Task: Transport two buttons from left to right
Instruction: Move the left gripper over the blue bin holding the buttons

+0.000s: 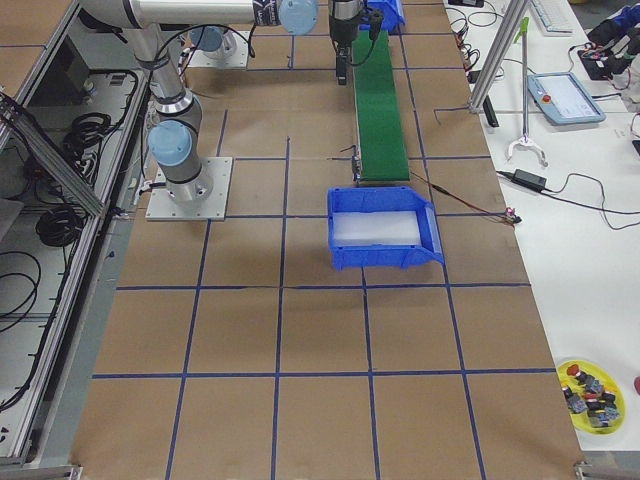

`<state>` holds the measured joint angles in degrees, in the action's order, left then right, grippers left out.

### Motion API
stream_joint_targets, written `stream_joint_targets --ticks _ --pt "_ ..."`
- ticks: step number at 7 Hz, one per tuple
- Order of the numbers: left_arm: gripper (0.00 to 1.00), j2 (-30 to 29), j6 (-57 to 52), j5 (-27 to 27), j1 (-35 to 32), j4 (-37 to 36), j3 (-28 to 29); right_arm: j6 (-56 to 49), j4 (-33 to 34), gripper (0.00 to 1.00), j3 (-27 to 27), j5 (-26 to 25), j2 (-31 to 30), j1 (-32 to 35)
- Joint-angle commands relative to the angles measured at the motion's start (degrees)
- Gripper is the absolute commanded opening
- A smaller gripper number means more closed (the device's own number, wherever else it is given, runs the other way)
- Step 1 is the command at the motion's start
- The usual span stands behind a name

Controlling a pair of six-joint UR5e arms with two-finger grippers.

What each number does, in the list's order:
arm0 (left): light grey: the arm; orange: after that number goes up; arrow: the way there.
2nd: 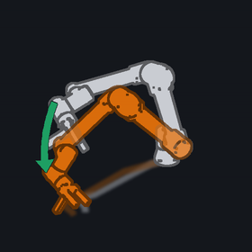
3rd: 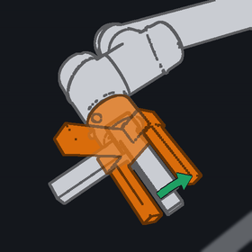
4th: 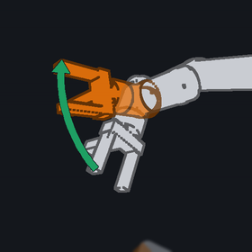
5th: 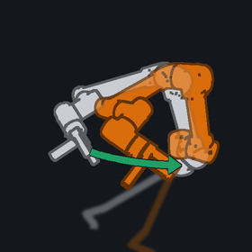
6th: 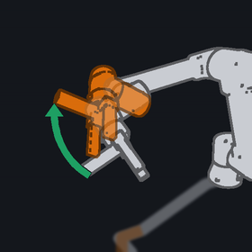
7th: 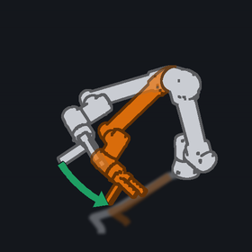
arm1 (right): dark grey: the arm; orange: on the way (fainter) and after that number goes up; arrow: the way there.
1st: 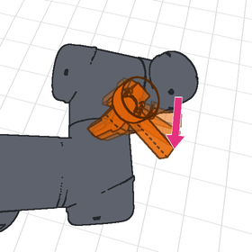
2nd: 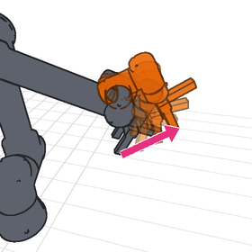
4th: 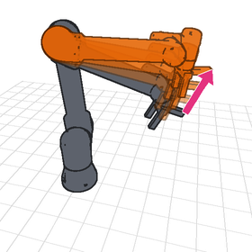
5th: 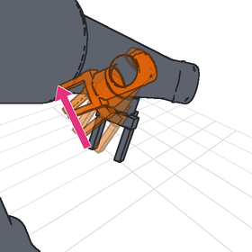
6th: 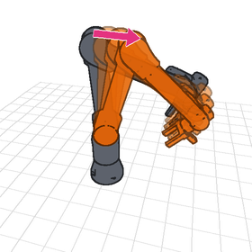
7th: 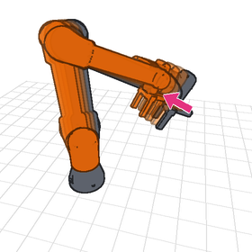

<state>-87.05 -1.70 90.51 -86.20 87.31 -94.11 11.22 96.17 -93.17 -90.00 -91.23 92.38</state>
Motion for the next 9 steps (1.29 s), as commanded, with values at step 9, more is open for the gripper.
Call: stream_joint_targets --ticks 9 --pt "1.0 -6.0 -29.9 -0.6 28.8 -4.4 -0.4 -0.1 0.1 1.0 0.0 0.0 0.1 0.1"
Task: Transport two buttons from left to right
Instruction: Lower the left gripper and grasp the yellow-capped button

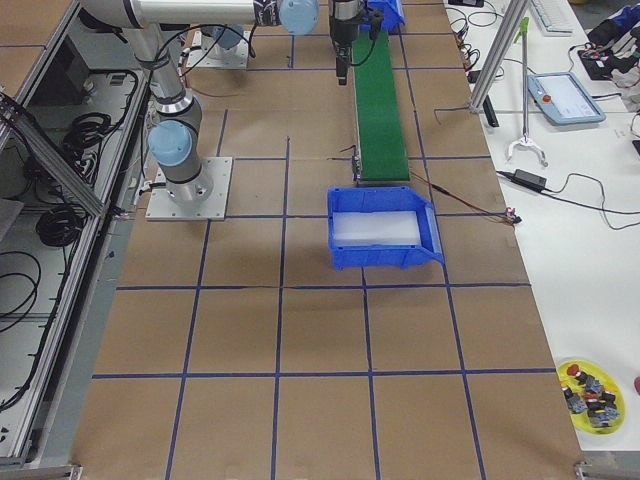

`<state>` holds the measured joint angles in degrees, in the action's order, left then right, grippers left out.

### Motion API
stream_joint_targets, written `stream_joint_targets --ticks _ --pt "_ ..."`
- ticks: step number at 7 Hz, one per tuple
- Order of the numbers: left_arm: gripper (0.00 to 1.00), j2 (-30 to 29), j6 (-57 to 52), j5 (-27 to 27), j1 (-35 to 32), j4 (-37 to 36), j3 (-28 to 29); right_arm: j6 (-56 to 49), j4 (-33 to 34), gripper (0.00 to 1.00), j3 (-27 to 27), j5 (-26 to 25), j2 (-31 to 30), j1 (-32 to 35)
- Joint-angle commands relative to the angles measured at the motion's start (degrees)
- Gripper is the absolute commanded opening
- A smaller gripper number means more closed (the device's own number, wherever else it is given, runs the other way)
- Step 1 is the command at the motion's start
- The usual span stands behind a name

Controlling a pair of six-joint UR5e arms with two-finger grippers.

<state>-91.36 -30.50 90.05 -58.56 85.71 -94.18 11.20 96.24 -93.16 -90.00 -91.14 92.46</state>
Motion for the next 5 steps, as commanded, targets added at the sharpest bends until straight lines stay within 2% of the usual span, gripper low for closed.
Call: stream_joint_targets --ticks 1,4,5 --pt "1.0 -4.0 -1.1 -0.2 1.2 -4.3 -0.4 0.0 0.0 1.0 0.0 0.0 0.0 0.0" --pt "1.0 -12.0 -2.6 -0.2 1.3 -16.4 -0.6 0.1 0.0 1.0 0.0 0.0 0.0 0.0" --pt "1.0 -15.0 -2.6 -0.2 1.3 -18.5 -0.7 0.1 0.0 1.0 0.0 0.0 0.1 0.0"
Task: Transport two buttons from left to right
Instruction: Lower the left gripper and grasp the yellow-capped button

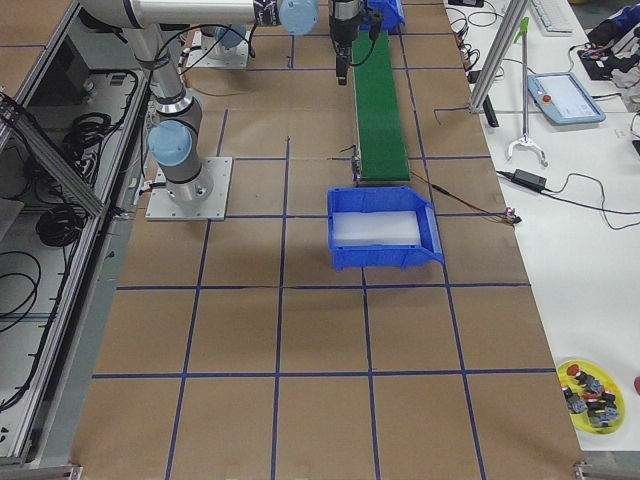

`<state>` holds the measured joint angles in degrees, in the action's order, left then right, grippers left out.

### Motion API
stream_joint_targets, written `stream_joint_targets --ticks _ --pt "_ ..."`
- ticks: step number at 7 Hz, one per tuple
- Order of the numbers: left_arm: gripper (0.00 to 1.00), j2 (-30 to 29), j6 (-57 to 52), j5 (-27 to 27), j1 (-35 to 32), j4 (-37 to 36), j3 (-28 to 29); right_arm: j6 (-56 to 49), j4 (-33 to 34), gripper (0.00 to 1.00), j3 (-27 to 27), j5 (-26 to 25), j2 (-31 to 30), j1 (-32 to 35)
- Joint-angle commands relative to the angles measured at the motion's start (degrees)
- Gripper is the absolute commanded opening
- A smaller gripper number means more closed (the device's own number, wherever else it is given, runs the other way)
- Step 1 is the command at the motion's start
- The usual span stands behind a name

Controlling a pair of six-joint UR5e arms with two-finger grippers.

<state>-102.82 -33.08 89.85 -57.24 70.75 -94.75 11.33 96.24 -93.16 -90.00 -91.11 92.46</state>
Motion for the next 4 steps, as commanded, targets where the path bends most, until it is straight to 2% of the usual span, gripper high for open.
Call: stream_joint_targets --ticks 1,2,4 --pt "1.0 -5.4 -0.2 0.0 0.0 -4.8 -0.2 0.0 0.0 1.0 0.0 0.0 0.0 0.0" --pt "0.99 -6.8 -1.8 0.0 0.0 -5.9 -0.3 0.0 0.0 1.0 0.1 0.0 0.0 0.0" --pt "0.99 -8.6 -1.9 0.0 0.1 -13.3 -4.9 0.1 0.0 1.0 0.0 0.1 0.1 0.0"
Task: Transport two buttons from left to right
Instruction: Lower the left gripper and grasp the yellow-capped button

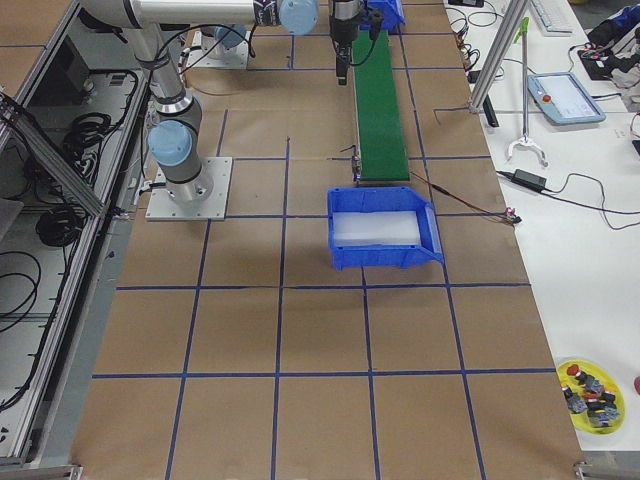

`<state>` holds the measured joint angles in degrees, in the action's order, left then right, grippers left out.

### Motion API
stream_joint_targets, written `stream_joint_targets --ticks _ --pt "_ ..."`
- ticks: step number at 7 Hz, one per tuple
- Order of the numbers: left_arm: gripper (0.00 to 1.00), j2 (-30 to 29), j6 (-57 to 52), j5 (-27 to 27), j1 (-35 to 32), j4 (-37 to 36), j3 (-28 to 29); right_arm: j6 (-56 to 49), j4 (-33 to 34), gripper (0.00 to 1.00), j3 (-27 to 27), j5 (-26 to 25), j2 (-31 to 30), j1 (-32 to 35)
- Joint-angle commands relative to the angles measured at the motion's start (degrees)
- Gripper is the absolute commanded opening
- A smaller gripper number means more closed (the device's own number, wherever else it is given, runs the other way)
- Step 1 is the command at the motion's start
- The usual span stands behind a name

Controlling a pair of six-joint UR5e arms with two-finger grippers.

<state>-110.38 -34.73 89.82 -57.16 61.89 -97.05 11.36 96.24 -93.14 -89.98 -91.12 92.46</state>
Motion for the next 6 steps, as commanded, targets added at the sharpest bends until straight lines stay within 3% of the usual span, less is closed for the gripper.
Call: stream_joint_targets --ticks 1,2,5,6 --pt "0.99 -1.3 -0.2 0.0 0.0 -8.2 -5.7 0.1 0.0 1.0 0.0 0.2 0.2 0.0" --pt "1.0 -2.3 -0.3 0.2 0.0 -11.6 -7.7 0.1 0.1 1.0 0.1 0.4 0.2 0.0" --pt "0.98 -4.3 -0.2 -0.1 2.5 -12.4 -8.2 0.0 0.1 1.0 0.1 1.6 0.2 0.1" --pt "0.88 -4.4 -0.1 -0.1 2.5 -12.4 -8.2 0.1 0.1 1.0 0.1 1.6 0.2 0.2"
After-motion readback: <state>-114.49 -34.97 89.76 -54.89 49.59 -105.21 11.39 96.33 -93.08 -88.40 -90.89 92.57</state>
